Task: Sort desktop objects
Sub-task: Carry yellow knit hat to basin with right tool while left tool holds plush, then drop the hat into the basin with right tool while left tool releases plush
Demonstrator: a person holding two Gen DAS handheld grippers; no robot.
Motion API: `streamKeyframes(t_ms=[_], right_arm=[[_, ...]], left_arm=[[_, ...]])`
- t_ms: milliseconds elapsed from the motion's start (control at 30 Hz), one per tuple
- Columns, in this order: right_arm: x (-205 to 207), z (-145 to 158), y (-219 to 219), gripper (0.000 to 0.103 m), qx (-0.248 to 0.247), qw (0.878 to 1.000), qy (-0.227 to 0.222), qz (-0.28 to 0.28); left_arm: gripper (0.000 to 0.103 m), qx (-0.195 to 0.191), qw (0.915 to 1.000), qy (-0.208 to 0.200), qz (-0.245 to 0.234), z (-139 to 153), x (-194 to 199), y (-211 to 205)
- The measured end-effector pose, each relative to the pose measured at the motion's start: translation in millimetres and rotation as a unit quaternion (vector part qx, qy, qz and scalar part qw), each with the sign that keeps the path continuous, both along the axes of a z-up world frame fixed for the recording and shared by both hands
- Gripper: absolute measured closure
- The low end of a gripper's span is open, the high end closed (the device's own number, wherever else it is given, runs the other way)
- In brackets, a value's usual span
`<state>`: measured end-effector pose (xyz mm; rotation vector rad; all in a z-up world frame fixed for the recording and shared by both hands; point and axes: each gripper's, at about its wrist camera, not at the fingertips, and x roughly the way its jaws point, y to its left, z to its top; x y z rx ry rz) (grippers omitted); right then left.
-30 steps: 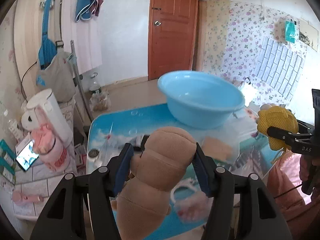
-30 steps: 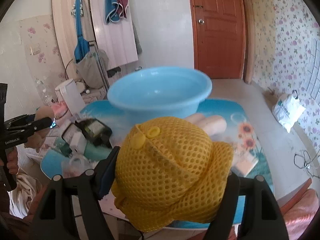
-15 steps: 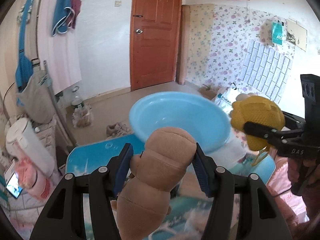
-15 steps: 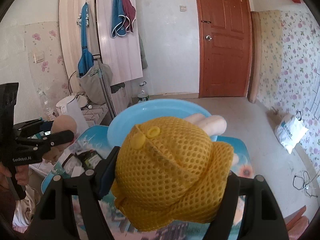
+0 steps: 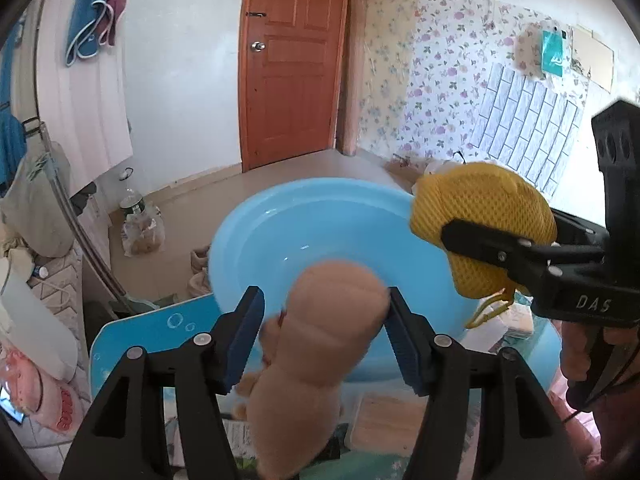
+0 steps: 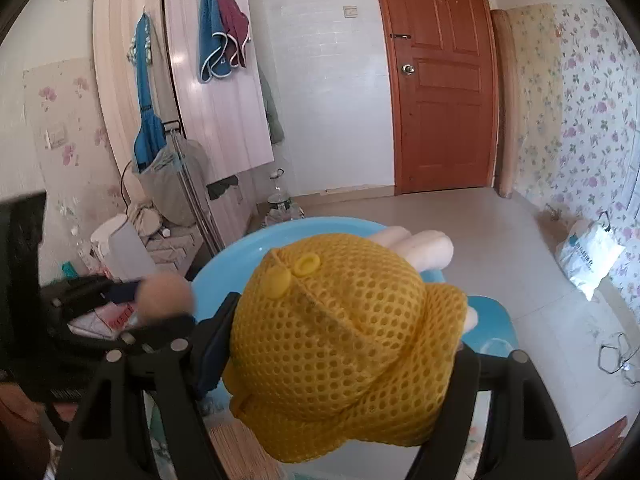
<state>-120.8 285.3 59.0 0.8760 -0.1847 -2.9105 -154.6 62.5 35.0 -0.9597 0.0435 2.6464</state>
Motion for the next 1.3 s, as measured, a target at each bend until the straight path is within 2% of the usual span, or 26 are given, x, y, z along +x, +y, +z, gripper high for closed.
streamKeyframes(t_ms=[67, 133, 233, 500, 767, 1033, 1300], right_arm=[[-5, -2, 0, 0.029, 0.000, 1.000, 0.000, 0.004], [-10, -3, -3, 0.029, 0.003, 1.000, -0.004, 0.010], [-14, -3, -5, 0.028, -0.001, 1.000, -0.004, 0.018], [-13, -3, -13, 0.024, -0.006, 1.000, -0.003, 0.028], [0, 2, -21, 0.021, 0.016, 0.999, 0.003, 0.028], [20, -4, -8, 0.021, 0.007, 1.000, -0.011, 0.005], [52, -15, 11, 0.021, 0.001, 0.999, -0.025, -0.024]], left_arm=[[0.034, -0.012, 0.9999, 0.006, -0.004, -2, -4, 6], [0.020, -0.016, 0.9997, 0.012, -0.010, 0, -5, 9], [0.008, -0.016, 0.9994, 0.024, -0.017, 5, 0, 11], [0.006, -0.017, 0.9995, 0.022, -0.012, 8, 12, 5], [0.006, -0.018, 0.9995, 0.023, -0.008, 8, 30, 0], [0.005, -0.017, 0.9998, 0.008, 0.003, 0, 45, -10], [0.005, -0.019, 0.9996, -0.007, 0.017, -15, 80, -29]])
